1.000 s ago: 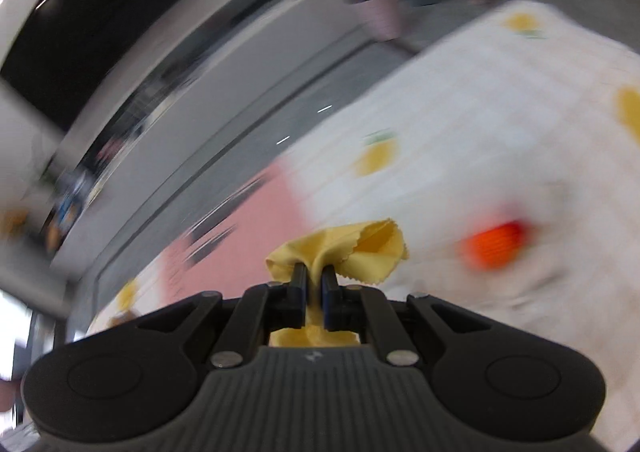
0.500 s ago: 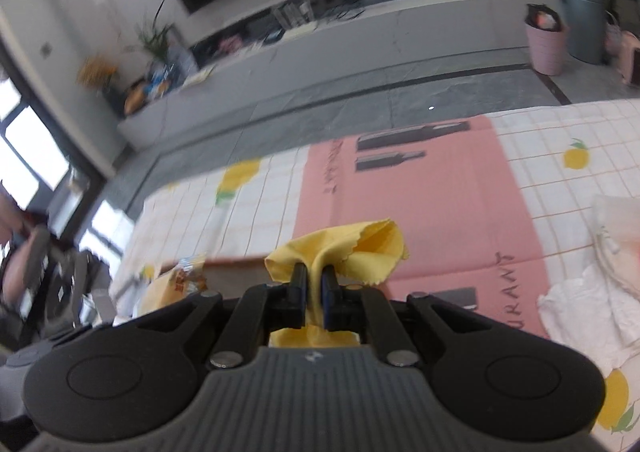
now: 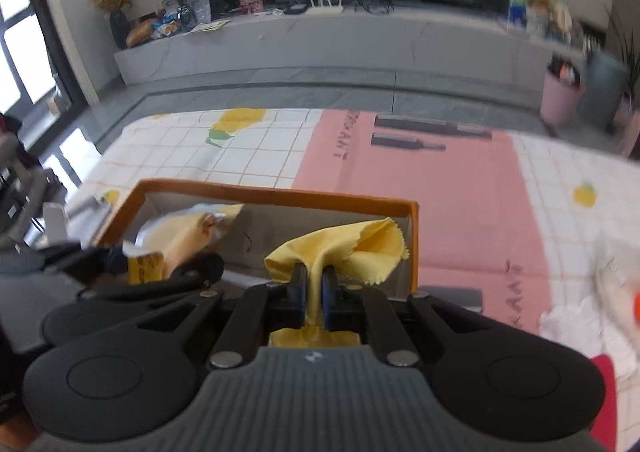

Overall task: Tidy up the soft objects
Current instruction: 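Lower the wipes pack and yellow cloth into the box and open both grippers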

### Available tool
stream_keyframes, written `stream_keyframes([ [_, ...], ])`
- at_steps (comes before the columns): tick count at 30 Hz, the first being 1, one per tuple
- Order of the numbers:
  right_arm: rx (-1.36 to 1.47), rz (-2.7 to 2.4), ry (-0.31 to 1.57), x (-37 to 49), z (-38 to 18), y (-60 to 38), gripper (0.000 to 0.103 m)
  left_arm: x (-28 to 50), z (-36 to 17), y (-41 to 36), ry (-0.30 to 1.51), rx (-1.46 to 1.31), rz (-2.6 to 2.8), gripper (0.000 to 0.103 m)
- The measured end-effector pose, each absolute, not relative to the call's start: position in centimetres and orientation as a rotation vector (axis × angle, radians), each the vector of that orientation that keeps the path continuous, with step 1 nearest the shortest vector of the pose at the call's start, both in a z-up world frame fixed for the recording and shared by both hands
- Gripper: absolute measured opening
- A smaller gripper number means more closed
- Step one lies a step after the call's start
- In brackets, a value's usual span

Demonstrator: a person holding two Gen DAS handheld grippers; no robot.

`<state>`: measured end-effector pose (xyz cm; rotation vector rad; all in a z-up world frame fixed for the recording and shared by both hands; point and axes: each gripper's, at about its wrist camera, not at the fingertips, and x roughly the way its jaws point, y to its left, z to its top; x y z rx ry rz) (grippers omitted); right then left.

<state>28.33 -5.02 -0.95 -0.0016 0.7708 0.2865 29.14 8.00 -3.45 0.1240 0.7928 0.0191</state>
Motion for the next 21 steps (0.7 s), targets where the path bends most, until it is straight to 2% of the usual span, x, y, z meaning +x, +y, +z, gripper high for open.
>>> stream_keyframes([
  [6, 0.010, 0.235, 0.776, 28.2, -1.7, -5.5, 0.005, 29.0, -3.7, 7.6, 0.795, 0.165, 0.034, 0.067],
  [8, -0.007, 0.240, 0.768, 28.2, -1.9, -5.4, 0.005, 28.8, -3.6, 7.7, 0.782, 0.148, 0.014, 0.076],
  [13, 0.022, 0.247, 0.778, 28.2, -1.8, -5.5, 0.005, 28.7, -2.9, 8.6, 0.789, 0.104, 0.030, 0.086],
  [21, 0.041, 0.264, 0.752, 27.8, -0.4, -5.8, 0.005, 27.3, 0.9, 10.6, 0.761, 0.060, -0.016, 0.086],
])
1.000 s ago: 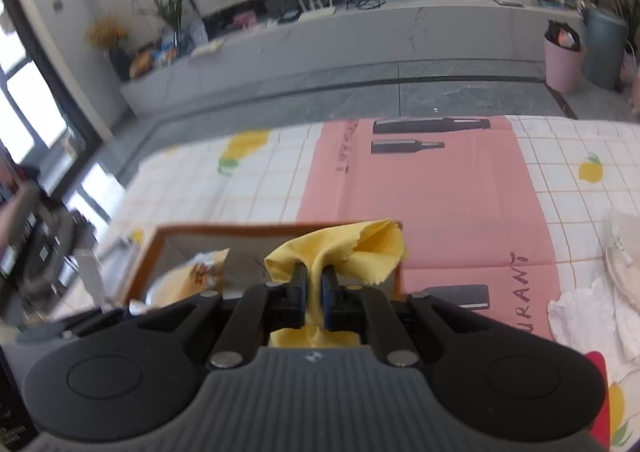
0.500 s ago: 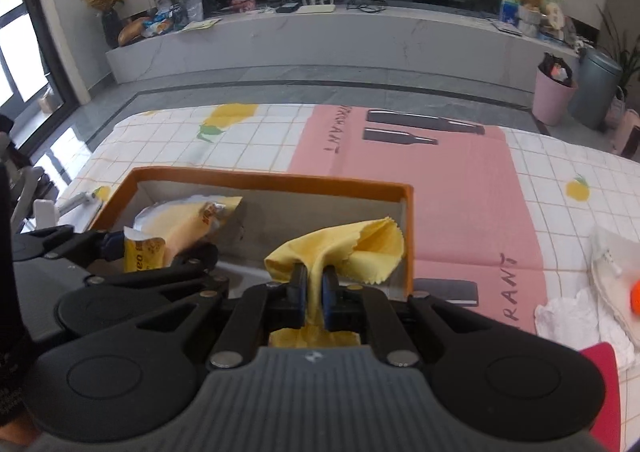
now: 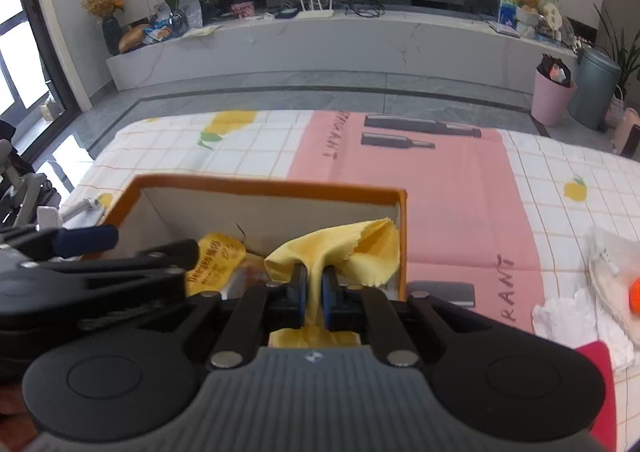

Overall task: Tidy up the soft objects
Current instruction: 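Lower the wipes pack and yellow cloth into the box and open both grippers, then move both grippers back toward the towel holding the orange crocheted ball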

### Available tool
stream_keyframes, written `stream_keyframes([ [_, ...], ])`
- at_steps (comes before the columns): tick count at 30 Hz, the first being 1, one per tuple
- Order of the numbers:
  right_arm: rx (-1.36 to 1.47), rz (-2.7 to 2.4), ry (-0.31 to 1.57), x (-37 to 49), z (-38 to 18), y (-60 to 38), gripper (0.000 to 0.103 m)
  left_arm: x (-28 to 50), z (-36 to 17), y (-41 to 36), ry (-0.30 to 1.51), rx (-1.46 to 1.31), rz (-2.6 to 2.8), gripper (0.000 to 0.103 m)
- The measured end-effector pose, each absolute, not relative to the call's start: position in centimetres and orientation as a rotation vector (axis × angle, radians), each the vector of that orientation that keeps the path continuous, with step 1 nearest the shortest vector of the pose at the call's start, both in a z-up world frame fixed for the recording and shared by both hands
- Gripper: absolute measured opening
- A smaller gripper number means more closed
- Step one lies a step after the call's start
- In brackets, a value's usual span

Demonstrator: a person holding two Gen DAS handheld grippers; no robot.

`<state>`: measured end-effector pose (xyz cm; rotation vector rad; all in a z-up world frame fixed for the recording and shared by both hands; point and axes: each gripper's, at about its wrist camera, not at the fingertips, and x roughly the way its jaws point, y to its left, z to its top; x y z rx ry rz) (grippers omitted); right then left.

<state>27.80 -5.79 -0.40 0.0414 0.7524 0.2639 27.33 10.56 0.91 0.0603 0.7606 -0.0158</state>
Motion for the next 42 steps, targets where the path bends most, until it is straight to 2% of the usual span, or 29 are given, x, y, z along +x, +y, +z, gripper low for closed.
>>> stream_keyframes([
  [5, 0.022, 0.265, 0.769, 28.8, 0.0, -3.8, 0.005, 26.5, 2.9, 11.9, 0.687, 0.080, 0.029, 0.087],
  [11, -0.032, 0.158, 0.831, 30.4, -1.5, -0.7, 0.005, 27.1, 2.2, 12.2, 0.681, 0.174, 0.113, 0.087],
  [24, 0.011, 0.020, 0.924, 34.3, -3.6, -1.4, 0.006, 26.5, 2.4, 12.3, 0.664, 0.189, 0.073, 0.086],
  [27, 0.006, 0.039, 0.925, 34.3, -3.6, -1.0, 0.018, 26.4, 2.3, 12.2, 0.657, 0.214, 0.080, 0.086],
  [29, 0.023, 0.064, 0.923, 33.8, -3.3, -1.0, 0.033, 26.6, 2.2, 12.5, 0.672, 0.196, 0.072, 0.086],
  [39, 0.012, 0.148, 0.887, 31.6, -1.6, -0.5, 0.063, 26.9, 2.0, 13.7, 0.719, 0.136, 0.077, 0.086],
  [40, 0.000, 0.139, 0.878, 31.3, -1.4, -0.4, 0.071, 27.0, 1.9, 13.8, 0.725, 0.132, 0.079, 0.086],
  [41, -0.017, 0.119, 0.863, 31.0, -1.2, -0.4, 0.085, 27.0, 1.9, 13.9, 0.730, 0.126, 0.080, 0.086],
  [42, -0.030, 0.108, 0.841, 30.6, -0.9, -0.4, 0.089, 27.0, 2.0, 14.1, 0.734, 0.119, 0.078, 0.086],
])
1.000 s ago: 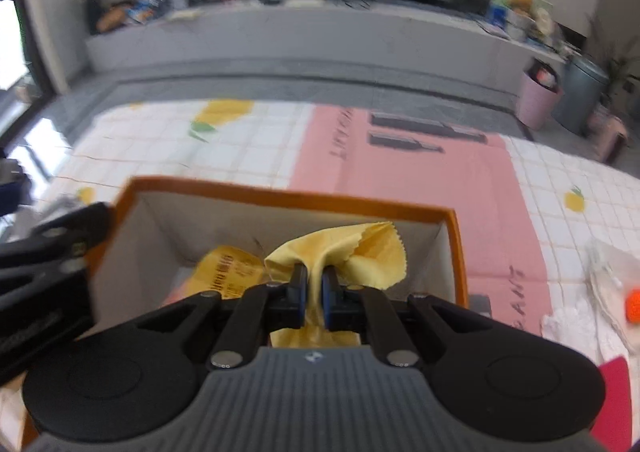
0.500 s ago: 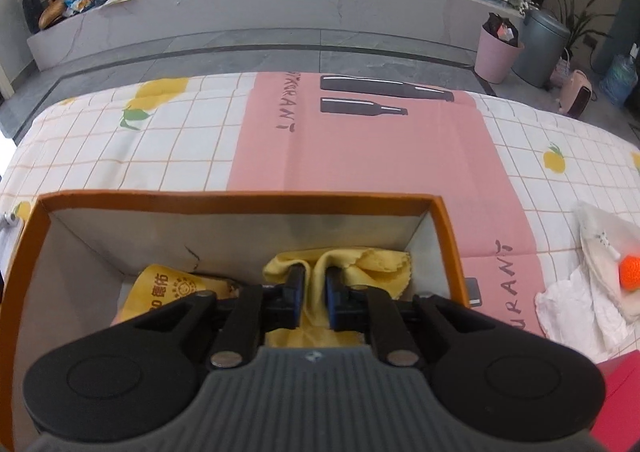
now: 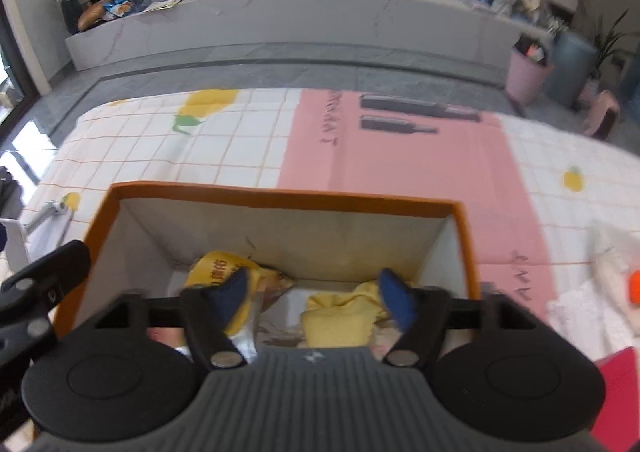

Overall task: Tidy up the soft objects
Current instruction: 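Move both grippers back toward the towel holding the orange crocheted ball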

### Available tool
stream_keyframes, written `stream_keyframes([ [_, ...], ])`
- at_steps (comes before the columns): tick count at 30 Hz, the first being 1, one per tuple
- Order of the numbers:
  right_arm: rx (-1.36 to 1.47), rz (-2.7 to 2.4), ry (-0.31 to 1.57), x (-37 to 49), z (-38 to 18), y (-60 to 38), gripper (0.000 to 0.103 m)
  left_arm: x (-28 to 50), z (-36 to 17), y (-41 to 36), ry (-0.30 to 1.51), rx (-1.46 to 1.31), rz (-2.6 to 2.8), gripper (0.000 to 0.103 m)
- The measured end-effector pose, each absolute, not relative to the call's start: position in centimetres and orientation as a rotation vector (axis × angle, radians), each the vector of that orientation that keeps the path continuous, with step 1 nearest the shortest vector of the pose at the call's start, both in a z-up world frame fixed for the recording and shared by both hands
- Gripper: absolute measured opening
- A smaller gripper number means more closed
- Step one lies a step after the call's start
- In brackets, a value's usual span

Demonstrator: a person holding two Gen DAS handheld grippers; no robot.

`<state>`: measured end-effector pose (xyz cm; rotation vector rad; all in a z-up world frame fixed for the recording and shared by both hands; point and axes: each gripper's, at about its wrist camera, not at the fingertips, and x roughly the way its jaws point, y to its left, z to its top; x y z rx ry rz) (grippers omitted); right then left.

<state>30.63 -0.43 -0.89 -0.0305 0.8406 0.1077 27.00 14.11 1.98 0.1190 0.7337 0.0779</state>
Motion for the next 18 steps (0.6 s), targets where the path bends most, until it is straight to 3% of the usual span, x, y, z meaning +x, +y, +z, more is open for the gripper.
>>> stream_keyframes([
  [18, 0.058, 0.120, 0.698, 23.0, 5.4, -8.7, 0.090, 21.1, 5.5, 10.1, 0.601, 0.059, 0.037, 0.085],
])
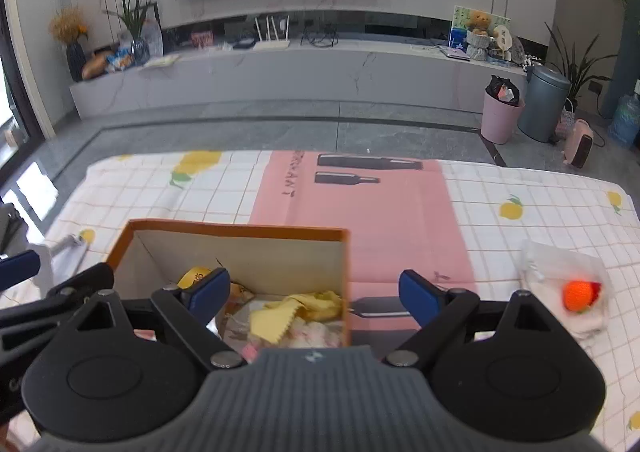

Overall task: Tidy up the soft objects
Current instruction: 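Move both grippers back toward the towel holding the orange crocheted ball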

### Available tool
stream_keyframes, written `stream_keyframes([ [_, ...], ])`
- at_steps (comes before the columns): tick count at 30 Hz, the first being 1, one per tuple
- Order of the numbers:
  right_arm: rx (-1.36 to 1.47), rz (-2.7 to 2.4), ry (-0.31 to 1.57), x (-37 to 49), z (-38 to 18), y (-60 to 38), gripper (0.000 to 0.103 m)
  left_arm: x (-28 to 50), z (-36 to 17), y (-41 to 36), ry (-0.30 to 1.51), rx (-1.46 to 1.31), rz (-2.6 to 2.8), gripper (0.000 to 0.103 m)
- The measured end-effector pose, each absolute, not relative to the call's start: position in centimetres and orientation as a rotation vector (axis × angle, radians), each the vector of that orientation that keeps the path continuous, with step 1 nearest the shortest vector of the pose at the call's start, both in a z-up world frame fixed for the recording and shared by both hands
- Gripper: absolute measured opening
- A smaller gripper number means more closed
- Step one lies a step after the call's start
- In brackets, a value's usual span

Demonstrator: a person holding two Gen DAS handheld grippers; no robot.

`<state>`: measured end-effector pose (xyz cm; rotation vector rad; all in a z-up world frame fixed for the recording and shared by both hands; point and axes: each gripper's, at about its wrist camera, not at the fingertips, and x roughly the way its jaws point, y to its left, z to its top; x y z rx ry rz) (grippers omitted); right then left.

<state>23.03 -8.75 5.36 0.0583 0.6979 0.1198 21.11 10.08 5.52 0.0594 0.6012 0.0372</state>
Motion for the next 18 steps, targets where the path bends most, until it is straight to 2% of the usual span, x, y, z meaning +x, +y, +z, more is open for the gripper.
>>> stream_keyframes([
  [8, 0.125, 0.064, 0.664, 15.7, 7.6, -17.0, 0.096, 16.6, 8.4, 7.6, 0.526, -0.011, -0.053, 0.086],
  [18, 0.102, -0.083, 0.571, 6.9, 3.2, -26.4, 0.096, 10.7, 5.9, -0.3, 0.489, 0.209, -0.089, 0.086],
])
